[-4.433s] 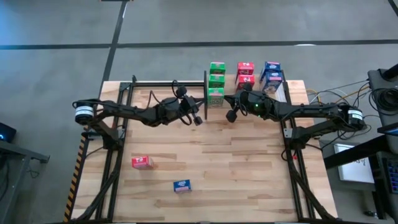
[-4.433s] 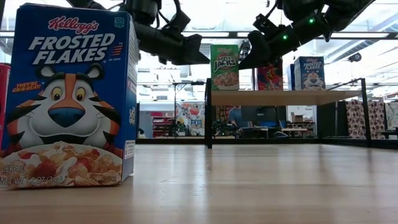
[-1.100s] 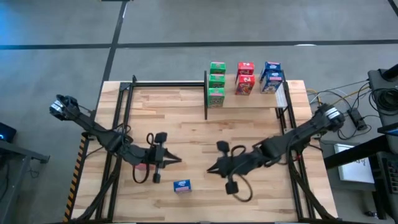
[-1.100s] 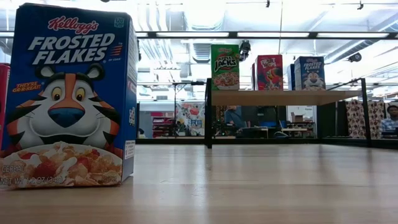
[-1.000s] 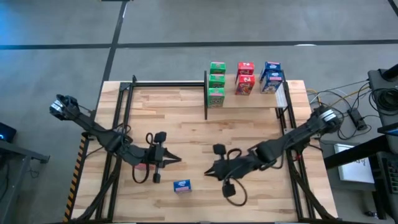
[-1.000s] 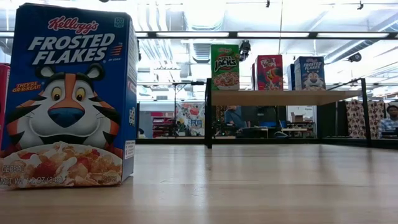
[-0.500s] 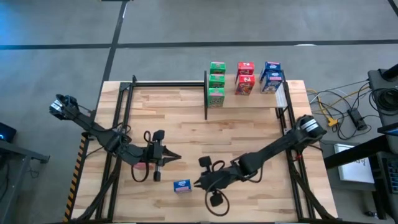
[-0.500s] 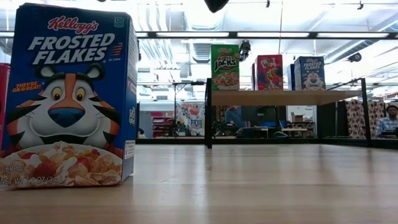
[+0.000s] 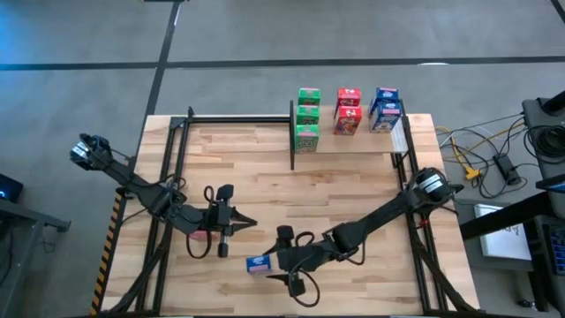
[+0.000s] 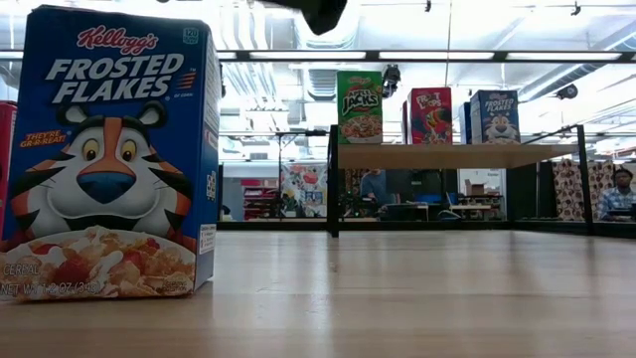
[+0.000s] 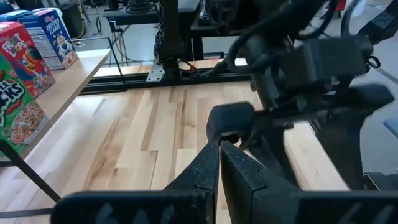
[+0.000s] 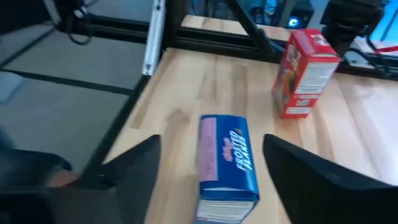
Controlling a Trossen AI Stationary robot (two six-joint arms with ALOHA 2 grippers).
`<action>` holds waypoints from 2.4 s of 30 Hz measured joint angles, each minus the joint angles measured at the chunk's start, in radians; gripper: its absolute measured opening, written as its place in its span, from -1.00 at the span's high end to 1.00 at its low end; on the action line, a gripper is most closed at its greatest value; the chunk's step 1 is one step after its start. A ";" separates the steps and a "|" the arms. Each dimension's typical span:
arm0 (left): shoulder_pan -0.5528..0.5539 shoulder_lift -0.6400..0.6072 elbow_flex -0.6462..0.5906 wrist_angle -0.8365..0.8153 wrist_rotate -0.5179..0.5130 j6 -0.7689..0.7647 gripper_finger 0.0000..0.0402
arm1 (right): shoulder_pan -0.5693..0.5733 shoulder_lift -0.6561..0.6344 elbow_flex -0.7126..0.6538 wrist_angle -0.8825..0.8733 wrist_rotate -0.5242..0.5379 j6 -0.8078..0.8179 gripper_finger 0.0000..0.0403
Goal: Stack cereal on shelf
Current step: Put the blue cereal box on the shelf aligned with other blue cereal boxes
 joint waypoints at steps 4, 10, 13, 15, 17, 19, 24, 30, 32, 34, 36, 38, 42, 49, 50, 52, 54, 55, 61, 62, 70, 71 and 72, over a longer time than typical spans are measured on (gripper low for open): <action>0.000 0.000 0.000 0.001 0.000 0.000 1.00 | -0.012 0.034 0.000 0.049 0.005 -0.011 -0.58; 0.000 0.000 0.000 0.004 0.000 0.000 1.00 | -0.044 0.073 0.000 0.055 0.002 -0.001 -0.63; 0.000 0.000 0.000 0.005 0.000 0.000 1.00 | -0.056 0.085 0.000 0.046 -0.030 0.021 -0.61; 0.000 0.000 0.000 0.007 0.000 0.000 1.00 | -0.057 0.092 0.000 0.035 -0.057 0.034 -0.61; 0.000 0.000 0.000 0.007 0.000 0.000 1.00 | -0.057 0.098 0.000 0.028 -0.066 0.042 -0.61; 0.000 0.000 0.000 0.007 0.000 0.000 1.00 | -0.057 0.101 0.000 0.025 -0.081 0.043 -0.61; 0.000 0.000 0.000 0.007 0.000 0.000 1.00 | -0.057 0.101 0.000 0.021 -0.086 0.043 -0.51; 0.000 0.000 0.000 0.007 0.000 0.001 1.00 | -0.057 0.100 0.000 0.022 -0.112 0.044 -0.19; 0.000 0.000 0.000 0.007 0.000 0.001 1.00 | -0.057 0.100 0.000 0.022 -0.113 0.044 -0.10; 0.000 0.000 0.000 0.007 0.000 0.001 1.00 | -0.057 0.099 0.000 0.023 -0.113 0.043 -0.02; 0.000 0.000 0.000 0.007 0.000 0.001 1.00 | -0.057 0.099 0.000 0.023 -0.113 0.042 0.05; 0.000 0.000 0.000 0.007 0.000 0.001 1.00 | -0.059 0.099 0.000 0.023 -0.113 0.043 0.12; 0.000 0.000 0.000 0.006 0.000 0.001 1.00 | -0.062 0.099 0.000 0.023 -0.114 0.041 0.22; 0.000 0.000 0.000 0.007 -0.019 0.002 1.00 | -0.064 0.042 -0.001 -0.030 -0.154 0.009 0.21; 0.000 -0.001 0.000 0.008 -0.023 0.006 1.00 | -0.064 0.017 -0.001 -0.060 -0.156 -0.001 0.20; 0.000 -0.001 0.000 0.013 -0.025 0.019 1.00 | -0.065 -0.049 -0.001 -0.148 -0.157 -0.021 0.19; 0.000 -0.001 0.001 0.019 -0.026 0.036 1.00 | -0.068 -0.123 -0.001 -0.261 -0.156 -0.036 0.20; 0.000 -0.001 0.004 0.020 -0.026 0.044 1.00 | -0.071 -0.160 -0.001 -0.319 -0.155 -0.042 0.21; 0.000 -0.002 0.008 0.029 -0.050 0.076 1.00 | -0.099 -0.405 -0.017 -0.612 -0.143 -0.046 0.24; 0.000 -0.002 0.008 0.029 -0.051 0.078 1.00 | -0.104 -0.448 -0.020 -0.649 -0.126 -0.040 0.23; 0.000 -0.002 0.008 0.055 -0.051 0.138 1.00 | -0.164 -0.788 -0.085 -0.916 0.086 -0.026 0.21; 0.000 -0.002 0.008 0.059 -0.051 0.147 1.00 | -0.174 -0.826 -0.093 -0.946 0.122 -0.008 0.22; 0.000 -0.002 0.008 0.062 -0.051 0.154 1.00 | -0.184 -0.864 -0.099 -0.976 0.157 0.015 0.23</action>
